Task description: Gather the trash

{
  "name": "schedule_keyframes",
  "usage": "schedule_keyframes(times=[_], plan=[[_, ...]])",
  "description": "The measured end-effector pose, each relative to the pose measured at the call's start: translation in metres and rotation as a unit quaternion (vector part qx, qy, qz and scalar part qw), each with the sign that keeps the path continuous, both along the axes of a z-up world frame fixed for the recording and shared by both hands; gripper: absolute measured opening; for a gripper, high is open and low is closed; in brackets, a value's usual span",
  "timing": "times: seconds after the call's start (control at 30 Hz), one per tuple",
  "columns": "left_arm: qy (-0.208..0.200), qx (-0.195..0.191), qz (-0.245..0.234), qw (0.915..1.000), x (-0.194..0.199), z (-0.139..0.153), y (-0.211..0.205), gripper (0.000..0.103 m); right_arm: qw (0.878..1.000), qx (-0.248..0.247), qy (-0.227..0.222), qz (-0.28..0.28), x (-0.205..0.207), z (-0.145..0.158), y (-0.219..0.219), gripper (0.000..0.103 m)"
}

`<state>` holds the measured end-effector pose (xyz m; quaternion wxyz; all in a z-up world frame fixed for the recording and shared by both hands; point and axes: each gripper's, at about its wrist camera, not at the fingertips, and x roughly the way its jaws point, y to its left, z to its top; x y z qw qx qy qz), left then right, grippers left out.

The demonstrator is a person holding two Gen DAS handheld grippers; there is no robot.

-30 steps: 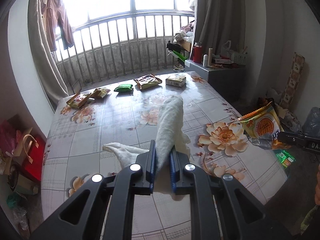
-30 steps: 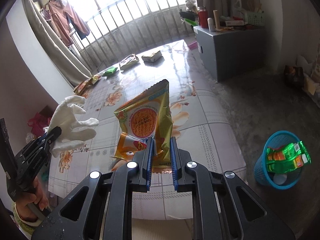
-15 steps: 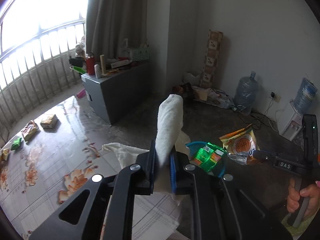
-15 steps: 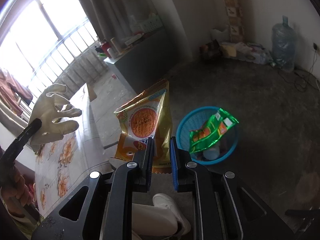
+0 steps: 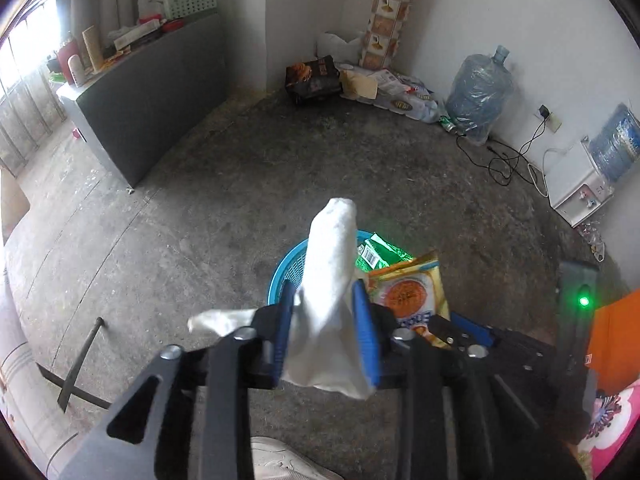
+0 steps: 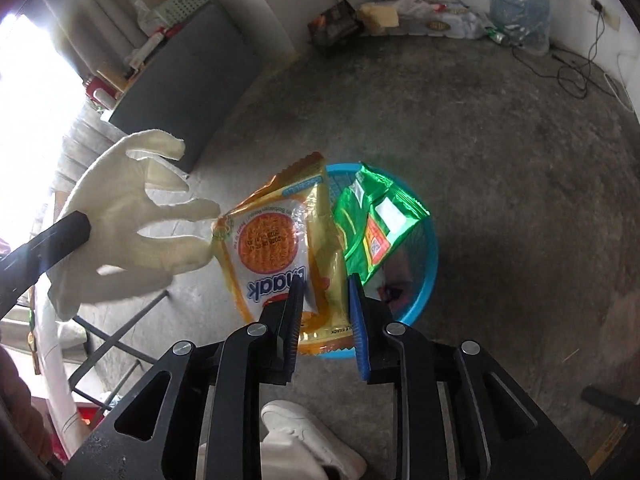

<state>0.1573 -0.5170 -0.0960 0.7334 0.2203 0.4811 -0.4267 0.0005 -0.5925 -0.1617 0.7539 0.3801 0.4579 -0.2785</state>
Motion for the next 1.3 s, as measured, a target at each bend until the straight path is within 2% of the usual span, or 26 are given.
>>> schedule_keyframes(times=[0.03, 0.07, 0.17, 0.23, 0.33, 0.4, 0.47, 0.53, 0.6, 0.67, 0.77, 0.83, 0.97, 1.03, 1.13, 1.23, 1.3], plan=[[0.001, 0.01, 0.009, 0.9999, 0.001, -0.004, -0.005, 0.062, 1.0, 0.003, 0.004, -0.005, 0.004, -0.01, -0.006, 0.043], [0.004, 0.015, 0.021, 0.9997, 0.002, -0.007, -0.007, 0.062, 1.0, 0.001, 0.011, -0.013, 0.005, -0.019, -0.012, 0.053], [0.023, 0.005, 0.033, 0.9992, 0.005, -0.005, 0.001, 0.062, 0.999, -0.001, 0.021, -0.031, -0.002, -0.029, -0.017, 0.053], [0.013, -0.004, 0.028, 0.9995, 0.002, 0.006, 0.008, 0.063, 0.999, 0.002, 0.011, -0.038, -0.013, -0.025, -0.016, 0.053], [-0.011, -0.023, 0.021, 0.9995, -0.008, 0.03, 0.02, 0.063, 0.999, -0.02, 0.003, -0.032, -0.029, -0.009, -0.004, 0.054], [-0.024, -0.043, 0.015, 0.9987, -0.017, 0.053, 0.033, 0.064, 0.999, -0.043, -0.006, -0.024, -0.043, 0.008, 0.007, 0.056], [-0.045, -0.065, 0.01, 0.9968, -0.029, 0.077, 0.051, 0.07, 0.997, -0.07, -0.019, -0.014, -0.057, 0.033, 0.023, 0.062], [-0.061, -0.091, 0.006, 0.9939, -0.041, 0.103, 0.076, 0.085, 0.994, -0.1, -0.044, 0.0, -0.07, 0.059, 0.039, 0.071], [-0.061, -0.127, 0.014, 0.99, -0.051, 0.128, 0.108, 0.097, 0.988, -0.134, -0.074, 0.012, -0.085, 0.091, 0.063, 0.08], [-0.076, -0.151, 0.028, 0.9852, -0.061, 0.15, 0.142, 0.098, 0.979, -0.177, -0.099, 0.025, -0.098, 0.123, 0.089, 0.093], [-0.099, -0.178, 0.056, 0.9774, -0.075, 0.178, 0.197, 0.098, 0.963, -0.234, -0.129, 0.041, -0.108, 0.163, 0.127, 0.095], [-0.109, -0.186, 0.092, 0.9722, -0.082, 0.191, 0.235, 0.098, 0.951, -0.264, -0.148, 0.064, -0.112, 0.186, 0.157, 0.095], [-0.138, -0.18, 0.175, 0.958, -0.1, 0.2, 0.314, 0.098, 0.926, -0.325, -0.17, 0.084, -0.115, 0.218, 0.213, 0.095], [-0.167, -0.155, 0.218, 0.9489, -0.11, 0.194, 0.349, 0.098, 0.919, -0.329, -0.189, 0.11, -0.115, 0.225, 0.236, 0.095], [-0.19, -0.097, 0.272, 0.9383, -0.119, 0.174, 0.388, 0.098, 0.921, -0.321, -0.157, 0.157, -0.1, 0.224, 0.265, 0.095], [-0.173, -0.062, 0.316, 0.9306, -0.125, 0.148, 0.421, 0.097, 0.928, -0.289, -0.12, 0.204, -0.078, 0.212, 0.291, 0.095], [-0.156, -0.042, 0.354, 0.9214, -0.126, 0.132, 0.441, 0.097, 0.93, -0.271, -0.098, 0.231, -0.068, 0.198, 0.305, 0.095]])
